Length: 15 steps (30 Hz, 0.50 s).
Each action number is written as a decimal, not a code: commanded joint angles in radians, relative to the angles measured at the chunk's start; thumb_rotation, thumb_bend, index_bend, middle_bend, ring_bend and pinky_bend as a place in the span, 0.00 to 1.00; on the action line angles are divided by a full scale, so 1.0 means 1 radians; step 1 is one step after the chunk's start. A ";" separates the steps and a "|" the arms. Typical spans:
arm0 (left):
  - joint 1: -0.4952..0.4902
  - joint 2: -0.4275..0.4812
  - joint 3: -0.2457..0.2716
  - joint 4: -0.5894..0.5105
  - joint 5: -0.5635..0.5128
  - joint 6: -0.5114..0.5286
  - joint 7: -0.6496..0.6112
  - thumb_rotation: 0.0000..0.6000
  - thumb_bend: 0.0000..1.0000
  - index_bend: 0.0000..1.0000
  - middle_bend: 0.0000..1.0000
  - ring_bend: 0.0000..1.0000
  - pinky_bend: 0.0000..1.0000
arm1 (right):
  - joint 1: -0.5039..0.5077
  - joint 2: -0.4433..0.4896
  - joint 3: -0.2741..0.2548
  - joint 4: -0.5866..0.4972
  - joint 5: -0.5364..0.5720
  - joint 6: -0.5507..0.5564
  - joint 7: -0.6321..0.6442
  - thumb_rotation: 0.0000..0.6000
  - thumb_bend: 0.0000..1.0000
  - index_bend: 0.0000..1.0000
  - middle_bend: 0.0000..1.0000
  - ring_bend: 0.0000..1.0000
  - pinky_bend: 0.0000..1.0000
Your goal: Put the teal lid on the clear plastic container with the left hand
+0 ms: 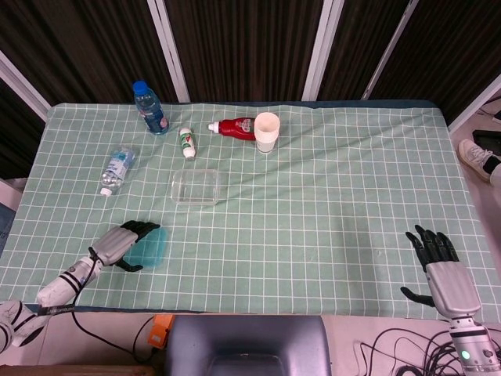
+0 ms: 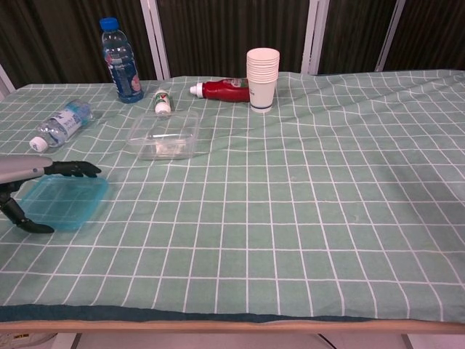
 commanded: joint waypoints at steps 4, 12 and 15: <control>-0.001 0.049 -0.028 -0.071 -0.007 0.039 0.032 1.00 0.23 0.08 0.63 0.59 0.56 | -0.001 0.003 -0.002 0.000 -0.003 0.002 0.007 1.00 0.12 0.00 0.00 0.00 0.00; -0.076 0.292 -0.225 -0.526 -0.331 -0.084 0.397 1.00 0.24 0.04 0.64 0.60 0.56 | 0.005 0.017 -0.006 0.002 -0.012 -0.008 0.041 1.00 0.12 0.00 0.00 0.00 0.00; -0.107 0.298 -0.286 -0.613 -0.508 -0.109 0.549 1.00 0.26 0.02 0.65 0.61 0.55 | 0.009 0.022 -0.009 0.002 -0.018 -0.014 0.055 1.00 0.12 0.00 0.00 0.00 0.00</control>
